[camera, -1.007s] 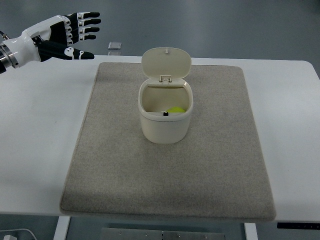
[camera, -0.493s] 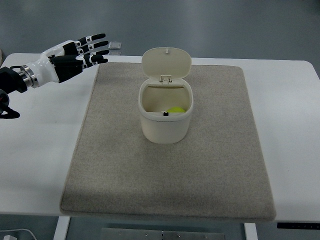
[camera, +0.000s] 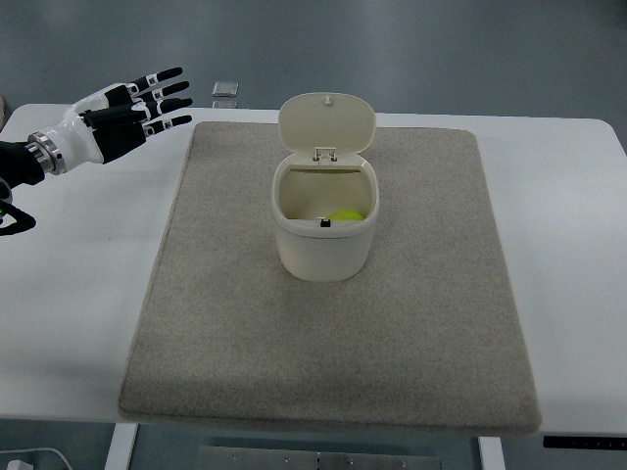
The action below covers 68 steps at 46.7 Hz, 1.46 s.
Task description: Put tennis ball into box with left hand
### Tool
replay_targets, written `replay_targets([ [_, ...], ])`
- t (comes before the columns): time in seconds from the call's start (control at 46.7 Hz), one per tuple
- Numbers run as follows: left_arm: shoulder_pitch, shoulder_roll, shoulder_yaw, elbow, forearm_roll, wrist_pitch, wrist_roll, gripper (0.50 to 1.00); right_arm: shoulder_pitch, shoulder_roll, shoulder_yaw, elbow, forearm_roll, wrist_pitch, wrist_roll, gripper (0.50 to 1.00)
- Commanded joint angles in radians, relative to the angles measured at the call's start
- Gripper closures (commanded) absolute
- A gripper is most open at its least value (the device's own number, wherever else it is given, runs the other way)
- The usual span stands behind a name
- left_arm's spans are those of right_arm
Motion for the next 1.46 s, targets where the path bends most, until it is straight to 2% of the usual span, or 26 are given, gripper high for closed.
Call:
replay_targets([
  [0.0,0.000,-0.005,-0.002,0.003,-0.030,-0.001,0.002,0.506,0.000,0.000,0.000,0.000,0.000,0.001,0.000,0.562],
  [1.221,0.003,-0.025,-0.014,0.009,-0.066,-0.002,-0.002,0.506,0.000,0.000,0.008,0.002,0.006,-0.003,0.000,0.560],
  [1.329,-0.001,-0.028,-0.014,0.009,-0.066,0.002,-0.002,0.506,0.000,0.000,0.008,0.000,0.008,-0.022,0.003,0.560],
  [1.436,-0.001,-0.028,-0.014,0.009,-0.064,0.004,-0.002,0.506,-0.002,0.000,0.008,0.000,0.008,-0.099,0.002,0.562],
])
